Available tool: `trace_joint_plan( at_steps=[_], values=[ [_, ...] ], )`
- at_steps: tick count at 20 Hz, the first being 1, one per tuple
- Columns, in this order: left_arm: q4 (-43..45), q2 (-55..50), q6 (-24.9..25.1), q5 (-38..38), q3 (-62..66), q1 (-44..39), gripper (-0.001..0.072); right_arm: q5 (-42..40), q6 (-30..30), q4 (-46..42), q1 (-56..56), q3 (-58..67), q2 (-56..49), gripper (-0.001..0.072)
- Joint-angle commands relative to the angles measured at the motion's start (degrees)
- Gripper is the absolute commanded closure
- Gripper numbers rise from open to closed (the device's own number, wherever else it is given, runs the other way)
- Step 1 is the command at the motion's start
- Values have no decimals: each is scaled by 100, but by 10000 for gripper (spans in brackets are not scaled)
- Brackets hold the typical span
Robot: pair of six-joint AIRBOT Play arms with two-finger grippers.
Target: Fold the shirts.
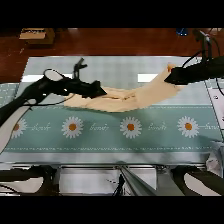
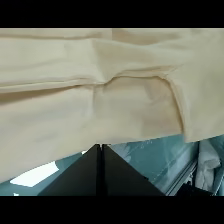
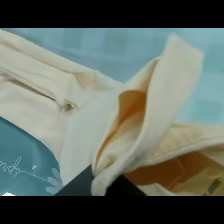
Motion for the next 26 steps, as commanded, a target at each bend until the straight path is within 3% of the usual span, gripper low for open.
trace_joint_plan(
  at_steps=[1, 7, 11, 14, 17, 22, 26],
  values=[
    [-345, -358, -214, 455, 0, -997, 688, 122, 796, -479, 531, 4, 785, 686],
    [-1296, -1049, -208, 1005, 0, -2085, 688, 389, 1550, -643, 1314, 4, 1342, 687],
    [-1375, -968, -17, 1137, 0, -1930, 691, 452, 1773, -833, 1628, 4, 1445, 687],
    [-811, -125, 107, 1045, -2, -1185, 691, 306, 1792, -905, 1718, 4, 1423, 687],
    [85, 1029, 103, 741, -2, -98, 691, -470, 1906, -918, 2494, 4, 1106, 687],
    [647, 2695, 85, -564, 0, 2498, 690, -2822, 2293, -879, 3744, 4, -498, 687],
    [647, 3600, 81, -1572, -2, 4113, 689, -5012, 2286, 352, 4221, 4, -2035, 686]
  ],
)
